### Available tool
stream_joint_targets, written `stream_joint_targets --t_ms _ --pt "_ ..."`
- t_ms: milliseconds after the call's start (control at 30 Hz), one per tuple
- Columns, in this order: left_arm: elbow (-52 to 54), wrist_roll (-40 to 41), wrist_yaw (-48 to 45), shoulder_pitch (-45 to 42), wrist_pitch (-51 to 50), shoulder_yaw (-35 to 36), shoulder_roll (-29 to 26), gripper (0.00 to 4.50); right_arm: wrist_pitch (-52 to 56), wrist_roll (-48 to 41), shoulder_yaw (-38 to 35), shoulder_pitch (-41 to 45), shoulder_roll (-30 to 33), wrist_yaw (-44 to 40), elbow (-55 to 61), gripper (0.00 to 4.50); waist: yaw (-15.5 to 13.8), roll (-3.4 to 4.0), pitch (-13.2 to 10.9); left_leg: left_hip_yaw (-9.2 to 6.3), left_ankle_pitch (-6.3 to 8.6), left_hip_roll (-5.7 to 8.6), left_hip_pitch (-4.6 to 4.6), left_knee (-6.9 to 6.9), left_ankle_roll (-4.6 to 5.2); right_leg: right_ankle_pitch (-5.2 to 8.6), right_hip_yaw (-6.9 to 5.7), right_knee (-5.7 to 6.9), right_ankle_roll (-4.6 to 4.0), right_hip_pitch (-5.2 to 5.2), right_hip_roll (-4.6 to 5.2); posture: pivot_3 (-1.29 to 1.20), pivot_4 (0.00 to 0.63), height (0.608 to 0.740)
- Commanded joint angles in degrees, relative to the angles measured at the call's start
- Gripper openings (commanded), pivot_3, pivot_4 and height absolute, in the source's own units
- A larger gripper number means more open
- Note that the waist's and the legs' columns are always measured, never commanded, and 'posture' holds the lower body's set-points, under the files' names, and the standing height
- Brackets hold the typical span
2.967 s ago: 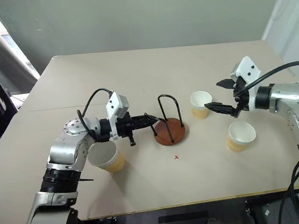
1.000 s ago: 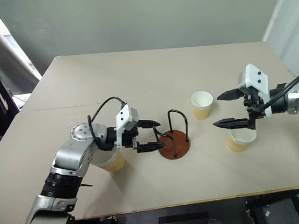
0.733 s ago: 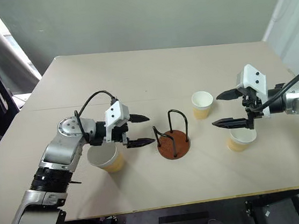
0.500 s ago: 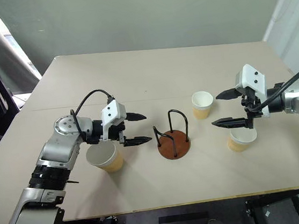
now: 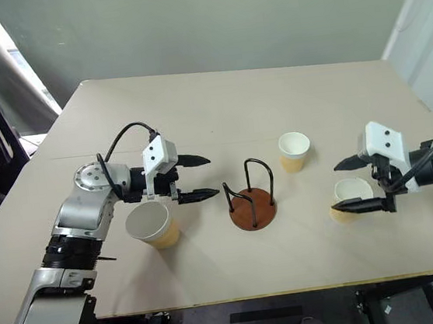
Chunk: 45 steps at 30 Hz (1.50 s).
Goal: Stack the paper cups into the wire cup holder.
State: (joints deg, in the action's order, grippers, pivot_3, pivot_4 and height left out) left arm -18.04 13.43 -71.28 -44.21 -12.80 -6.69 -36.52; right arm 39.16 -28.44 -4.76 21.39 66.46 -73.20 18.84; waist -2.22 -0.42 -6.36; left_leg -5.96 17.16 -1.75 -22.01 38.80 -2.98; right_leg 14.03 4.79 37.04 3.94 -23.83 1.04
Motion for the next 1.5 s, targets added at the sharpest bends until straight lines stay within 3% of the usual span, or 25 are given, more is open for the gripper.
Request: stream_joint_targets --t_ms 33,267,600,700,1000,1033,1267,1500 --pt "0.8 2.4 -1.1 -2.7 -0.6 2.0 0.7 4.48 -2.7 1.9 -2.1 -3.5 2.6 -0.1 2.7 4.50 -0.1 0.00 0.0 -0.01 0.01 0.00 -0.01 0.02 0.01 0.00 0.00 0.00 0.00 0.01 0.00 0.00 0.150 0.740" --pt "0.3 2.3 -1.1 -3.9 -1.1 1.6 1.5 4.48 -11.4 10.9 2.3 -7.4 2.8 2.0 -0.5 4.50 0.0 0.00 0.0 -0.02 0.10 -0.02 0.04 0.15 0.17 -0.03 0.03 0.00 0.07 0.08 0.01 0.00 0.150 0.740" --pt "2.8 2.7 -1.0 -3.4 -2.9 1.7 1.4 4.48 -16.1 18.7 9.8 -3.6 -0.9 3.7 -6.7 4.50 0.1 0.00 0.0 -0.01 0.14 -0.03 0.04 0.23 0.24 -0.05 0.06 -0.01 0.14 0.09 0.02 0.00 0.150 0.740" --pt "4.5 4.0 -3.9 -2.9 -4.1 1.7 0.0 4.50 -15.2 18.3 10.4 -1.7 -2.5 3.2 -7.3 3.61 0.1 -0.01 0.0 0.00 0.15 -0.02 0.05 0.25 0.27 -0.05 0.06 -0.02 0.16 0.10 0.04 0.00 0.150 0.740" --pt "7.3 11.4 -18.0 -3.5 -11.2 3.0 -9.6 4.50 -9.2 13.1 8.3 1.0 -3.2 1.0 -5.5 0.19 0.1 0.00 0.0 -0.02 0.16 -0.02 0.04 0.22 0.27 -0.05 0.07 -0.06 0.16 0.09 0.01 0.00 0.150 0.740" --pt "6.5 11.4 -18.9 -4.1 -11.3 3.1 -10.5 4.50 -8.5 12.5 8.1 1.3 -3.2 1.0 -5.2 0.03 0.1 -0.01 0.0 -0.02 0.15 -0.02 0.04 0.22 0.27 -0.05 0.08 -0.06 0.16 0.09 0.02 0.00 0.150 0.740" --pt "2.8 13.6 -21.2 -8.2 -12.3 2.5 -14.9 4.50 -5.3 9.7 7.0 3.1 -2.4 0.3 -3.7 0.03 0.2 0.00 0.0 -0.07 0.17 -0.02 0.04 0.20 0.29 -0.05 0.09 -0.09 0.16 0.08 0.06 0.00 0.150 0.740" --pt "4.9 14.2 -21.2 -7.1 -12.7 2.4 -15.2 4.50 -1.3 5.1 4.1 9.5 -0.2 -1.3 -2.0 0.03 0.4 0.01 0.0 -0.07 0.17 -0.02 0.04 0.16 0.30 -0.05 0.10 -0.11 0.16 0.06 0.07 0.00 0.150 0.740"
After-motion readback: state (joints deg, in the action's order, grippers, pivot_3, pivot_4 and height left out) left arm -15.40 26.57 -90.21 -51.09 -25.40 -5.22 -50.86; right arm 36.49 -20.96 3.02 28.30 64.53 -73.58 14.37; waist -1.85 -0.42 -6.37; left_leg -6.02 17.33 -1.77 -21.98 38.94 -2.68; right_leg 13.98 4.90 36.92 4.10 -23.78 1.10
